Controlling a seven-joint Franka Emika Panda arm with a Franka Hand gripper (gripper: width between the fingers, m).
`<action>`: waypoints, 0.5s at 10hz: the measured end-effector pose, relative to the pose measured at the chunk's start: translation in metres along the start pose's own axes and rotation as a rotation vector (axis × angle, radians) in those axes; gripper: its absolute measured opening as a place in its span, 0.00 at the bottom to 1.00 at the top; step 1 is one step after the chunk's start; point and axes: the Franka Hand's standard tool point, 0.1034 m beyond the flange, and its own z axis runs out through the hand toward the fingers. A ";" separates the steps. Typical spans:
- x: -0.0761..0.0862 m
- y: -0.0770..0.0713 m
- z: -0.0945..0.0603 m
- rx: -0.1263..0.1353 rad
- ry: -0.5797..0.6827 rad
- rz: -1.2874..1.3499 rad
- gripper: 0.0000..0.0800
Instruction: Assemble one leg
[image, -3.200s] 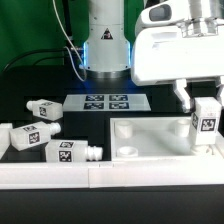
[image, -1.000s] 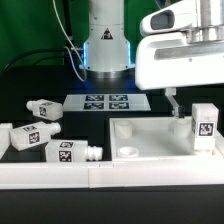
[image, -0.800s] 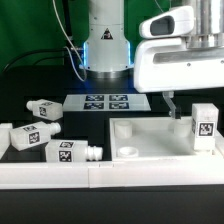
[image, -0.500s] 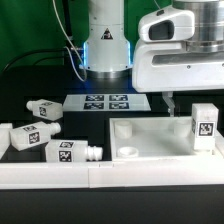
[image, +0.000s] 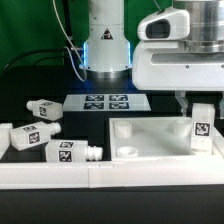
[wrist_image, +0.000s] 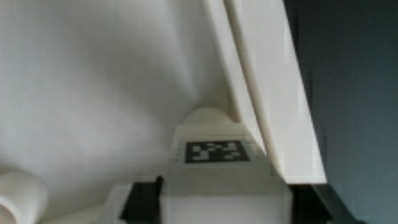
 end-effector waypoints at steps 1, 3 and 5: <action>0.000 0.000 0.000 0.000 0.000 0.081 0.36; 0.002 -0.003 0.001 0.007 0.025 0.290 0.36; 0.002 -0.007 0.001 0.023 0.041 0.583 0.36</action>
Offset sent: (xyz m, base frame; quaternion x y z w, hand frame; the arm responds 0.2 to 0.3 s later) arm -0.0054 -0.0146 -0.0006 -0.0421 0.0685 0.3375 0.9379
